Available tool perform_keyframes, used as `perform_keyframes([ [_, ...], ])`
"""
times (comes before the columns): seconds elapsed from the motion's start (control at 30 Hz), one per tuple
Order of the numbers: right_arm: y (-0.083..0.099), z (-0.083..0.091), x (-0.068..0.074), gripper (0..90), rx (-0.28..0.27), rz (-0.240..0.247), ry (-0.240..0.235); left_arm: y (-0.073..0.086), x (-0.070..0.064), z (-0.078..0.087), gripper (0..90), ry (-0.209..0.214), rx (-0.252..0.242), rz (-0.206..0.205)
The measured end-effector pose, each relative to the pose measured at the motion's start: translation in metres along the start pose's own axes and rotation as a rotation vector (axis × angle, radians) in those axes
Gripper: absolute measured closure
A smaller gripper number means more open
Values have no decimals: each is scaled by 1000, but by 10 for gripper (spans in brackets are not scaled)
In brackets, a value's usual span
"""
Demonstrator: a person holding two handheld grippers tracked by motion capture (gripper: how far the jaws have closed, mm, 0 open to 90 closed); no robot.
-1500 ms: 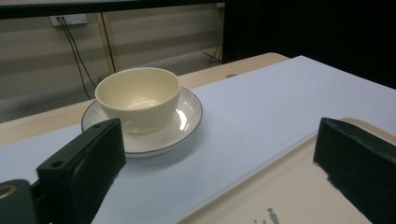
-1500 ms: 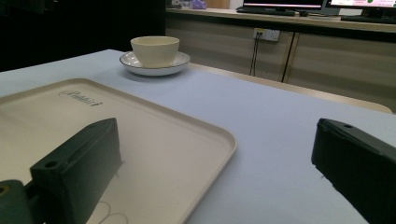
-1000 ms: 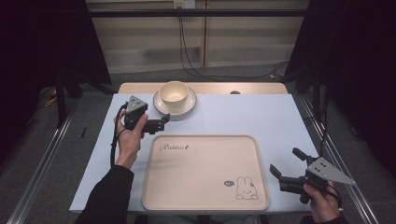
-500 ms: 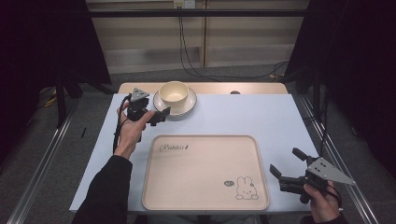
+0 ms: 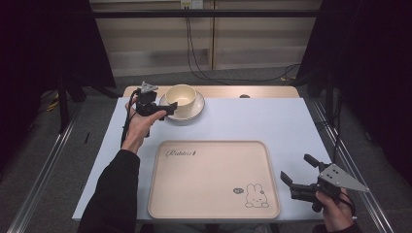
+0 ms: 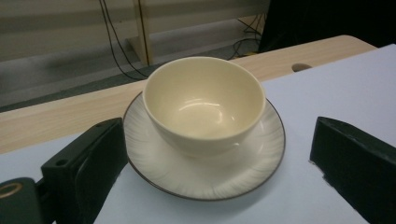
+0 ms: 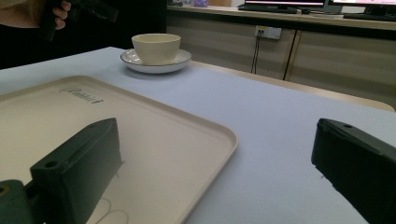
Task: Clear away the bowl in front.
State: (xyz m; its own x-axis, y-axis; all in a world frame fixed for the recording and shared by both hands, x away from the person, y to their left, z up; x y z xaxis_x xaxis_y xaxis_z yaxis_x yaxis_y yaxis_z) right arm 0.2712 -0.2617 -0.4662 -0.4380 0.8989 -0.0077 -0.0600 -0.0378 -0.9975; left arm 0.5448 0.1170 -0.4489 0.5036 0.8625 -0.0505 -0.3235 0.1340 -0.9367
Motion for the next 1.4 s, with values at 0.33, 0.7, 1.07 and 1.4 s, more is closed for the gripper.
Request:
perform_keyframes([
  [0.33,0,0,0,9,-1,1,-3,-7,14,-15,67,-26,24,-30],
  [0.7,0,-1,1,9,0,-4,-3,-12,26,-37,80,-74,47,-6],
  [1.07,1,-1,1,9,0,7,-17,7,37,-62,122,-127,129,32],
  [1.4,1,-1,1,9,0,4,-15,19,38,-77,140,-137,211,32],
])
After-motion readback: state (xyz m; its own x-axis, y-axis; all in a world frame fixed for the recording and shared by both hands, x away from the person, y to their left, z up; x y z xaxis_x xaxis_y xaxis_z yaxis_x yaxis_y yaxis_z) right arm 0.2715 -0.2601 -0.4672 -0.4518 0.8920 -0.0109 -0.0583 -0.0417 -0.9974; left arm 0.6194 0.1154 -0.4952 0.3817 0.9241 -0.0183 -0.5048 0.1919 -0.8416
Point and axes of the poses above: each handheld gripper's, and its own axes: z roughly backward along the jaws, y roughly out of its underside, x roughly to its left, the point moved 10 cm from there along -z, roughly forward along the jaws, and after that the axes turned 9 degrees about -x, right-handed, at the moved point
